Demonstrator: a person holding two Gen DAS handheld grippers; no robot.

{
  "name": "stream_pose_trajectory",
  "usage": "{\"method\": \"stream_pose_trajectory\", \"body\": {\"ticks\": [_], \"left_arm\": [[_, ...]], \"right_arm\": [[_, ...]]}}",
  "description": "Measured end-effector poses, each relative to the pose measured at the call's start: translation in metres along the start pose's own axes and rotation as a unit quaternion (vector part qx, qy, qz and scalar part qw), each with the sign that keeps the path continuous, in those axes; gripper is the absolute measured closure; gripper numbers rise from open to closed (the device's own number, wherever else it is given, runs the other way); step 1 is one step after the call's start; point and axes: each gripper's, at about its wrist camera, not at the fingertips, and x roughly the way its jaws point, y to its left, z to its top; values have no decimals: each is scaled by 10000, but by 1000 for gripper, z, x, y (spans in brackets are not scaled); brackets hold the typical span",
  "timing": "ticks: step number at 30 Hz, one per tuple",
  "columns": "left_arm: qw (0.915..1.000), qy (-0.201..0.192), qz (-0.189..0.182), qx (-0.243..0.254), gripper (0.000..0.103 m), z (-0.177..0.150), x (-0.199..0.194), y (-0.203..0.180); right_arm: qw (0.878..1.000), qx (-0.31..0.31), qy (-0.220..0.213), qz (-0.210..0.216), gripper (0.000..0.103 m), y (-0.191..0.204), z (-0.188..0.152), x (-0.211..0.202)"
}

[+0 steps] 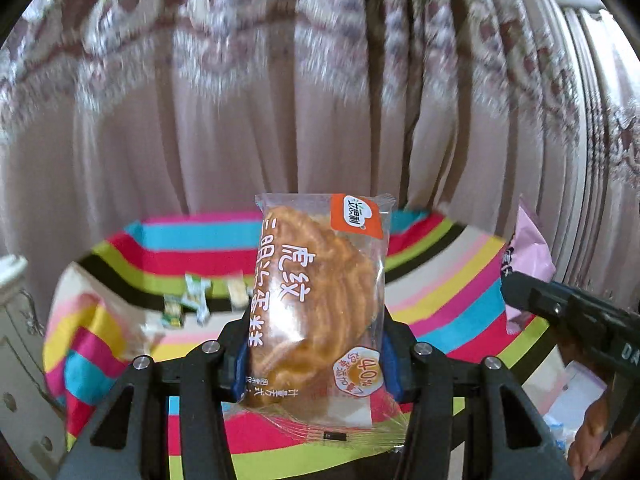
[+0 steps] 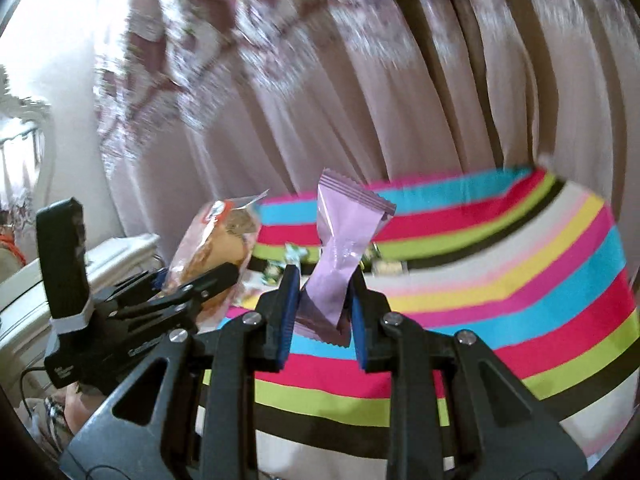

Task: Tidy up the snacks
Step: 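Lift the bread packet and pink candy and carry them toward the white box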

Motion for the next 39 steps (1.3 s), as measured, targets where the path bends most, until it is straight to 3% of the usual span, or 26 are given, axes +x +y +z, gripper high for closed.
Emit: {"method": "stream_pose_trajectory", "body": {"ticks": [8,17,28,39], "left_arm": [[9975,-625,-208,263,52,30,-72,-29],[9933,-929,-424,546,51,33,-104,-66],[9878,-863,-849,981,51,19,-110,-126],[9725,-583,-1575,1611,51,-8,-96,-218]], "right_arm": [[9982,-426,-421,0,75,27,11,-70],[9964,-475,-652,-243,75,14,11,-118],[9943,-141,-653,-829,75,-40,-16,-169],[9833,465,-527,-1676,75,-106,-54,-223]]}}
